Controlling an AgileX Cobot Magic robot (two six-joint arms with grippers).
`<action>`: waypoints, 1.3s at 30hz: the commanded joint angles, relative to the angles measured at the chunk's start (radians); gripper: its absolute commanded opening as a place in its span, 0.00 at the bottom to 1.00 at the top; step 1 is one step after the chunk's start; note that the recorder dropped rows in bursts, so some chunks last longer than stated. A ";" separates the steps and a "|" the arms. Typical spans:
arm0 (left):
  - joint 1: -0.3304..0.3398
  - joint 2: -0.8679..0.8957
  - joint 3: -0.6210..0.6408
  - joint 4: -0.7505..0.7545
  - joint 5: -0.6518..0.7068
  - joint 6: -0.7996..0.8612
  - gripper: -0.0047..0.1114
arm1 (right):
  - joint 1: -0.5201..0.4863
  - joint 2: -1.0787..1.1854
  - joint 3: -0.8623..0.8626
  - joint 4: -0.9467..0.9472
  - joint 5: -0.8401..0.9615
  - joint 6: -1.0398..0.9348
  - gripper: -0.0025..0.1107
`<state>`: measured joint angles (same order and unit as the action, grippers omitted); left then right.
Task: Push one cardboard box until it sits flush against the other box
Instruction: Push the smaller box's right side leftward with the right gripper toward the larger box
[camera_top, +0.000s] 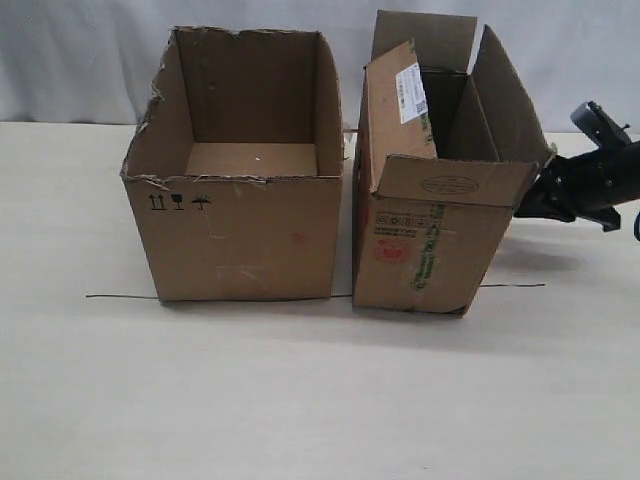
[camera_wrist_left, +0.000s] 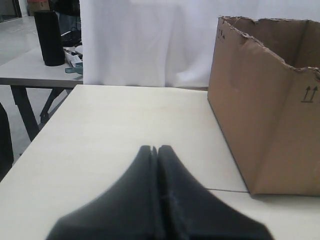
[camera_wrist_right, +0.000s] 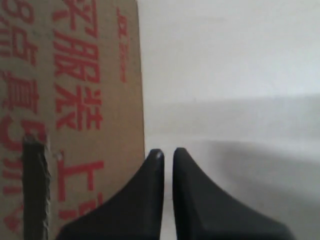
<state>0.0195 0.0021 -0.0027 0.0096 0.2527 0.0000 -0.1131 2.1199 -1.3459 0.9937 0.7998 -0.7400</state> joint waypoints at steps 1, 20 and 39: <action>-0.006 -0.002 0.003 0.003 -0.010 0.000 0.04 | 0.041 0.069 -0.142 0.023 0.040 0.035 0.07; -0.006 -0.002 0.003 0.003 -0.004 0.000 0.04 | 0.127 0.137 -0.243 0.010 0.054 0.158 0.07; -0.006 -0.002 0.003 0.003 -0.004 0.000 0.04 | 0.127 0.137 -0.243 -0.180 0.161 0.322 0.07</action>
<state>0.0195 0.0021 -0.0027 0.0096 0.2527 0.0000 0.0111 2.2556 -1.5831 0.8273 0.9205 -0.4247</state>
